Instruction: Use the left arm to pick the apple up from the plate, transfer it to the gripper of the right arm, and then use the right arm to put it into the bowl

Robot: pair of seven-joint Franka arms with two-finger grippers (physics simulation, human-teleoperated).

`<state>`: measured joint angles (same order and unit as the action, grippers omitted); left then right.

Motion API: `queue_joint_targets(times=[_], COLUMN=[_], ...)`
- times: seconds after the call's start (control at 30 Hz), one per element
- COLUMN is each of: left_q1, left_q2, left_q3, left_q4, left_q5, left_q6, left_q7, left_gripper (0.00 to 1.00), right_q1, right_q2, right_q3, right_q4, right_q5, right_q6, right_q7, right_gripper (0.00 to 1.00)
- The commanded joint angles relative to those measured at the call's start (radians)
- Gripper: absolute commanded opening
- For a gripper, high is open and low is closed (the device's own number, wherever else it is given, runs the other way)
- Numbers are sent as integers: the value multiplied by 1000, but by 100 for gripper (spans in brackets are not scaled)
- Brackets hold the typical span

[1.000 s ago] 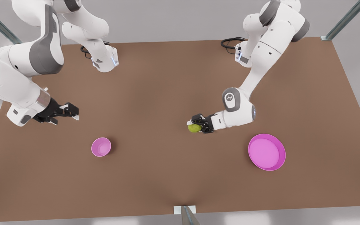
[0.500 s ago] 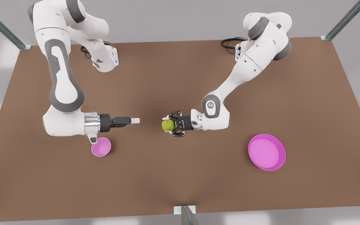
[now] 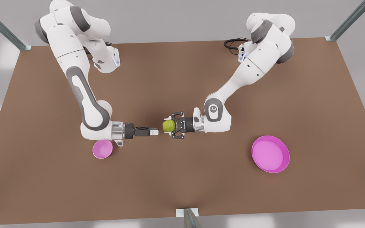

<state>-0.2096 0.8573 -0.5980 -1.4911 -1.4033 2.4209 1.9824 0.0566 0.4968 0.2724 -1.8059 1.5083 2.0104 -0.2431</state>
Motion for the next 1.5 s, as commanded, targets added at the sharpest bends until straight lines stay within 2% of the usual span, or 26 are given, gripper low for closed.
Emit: queue_joint_targets(times=[0.0, 0.2, 0.37, 0.43, 0.53, 0.73, 1.47], left_q1=[-1, -1, -2, -2, -4, -4, -7], left_q2=[-1, 3, 3, 5, 5, 6, 6], left_q3=[0, 0, 0, 0, 0, 0, 1], left_q4=[0, 0, 2, 2, 2, 2, 3], left_q5=[3, 3, 3, 3, 3, 3, 4], left_q6=[-14, -14, -14, -14, -14, -14, -13], left_q7=[340, 340, 346, 348, 348, 348, 349], left_gripper=[62, 62, 63, 63, 63, 63, 64], right_q1=[-9, -26, -46, -110, -135, -112, -84], right_q2=[8, 54, 86, 78, 62, 101, 131], right_q3=[2, 4, 5, 57, 103, 107, 117], right_q4=[-20, -66, -67, -87, -110, -127, -104], right_q5=[41, 113, 148, 148, 148, 142, 150], right_q6=[19, -41, -170, -197, -193, -73, -117], right_q7=[-384, -561, -731, -777, -794, -860, -921], right_gripper=[100, 100, 100, 100, 100, 100, 100])
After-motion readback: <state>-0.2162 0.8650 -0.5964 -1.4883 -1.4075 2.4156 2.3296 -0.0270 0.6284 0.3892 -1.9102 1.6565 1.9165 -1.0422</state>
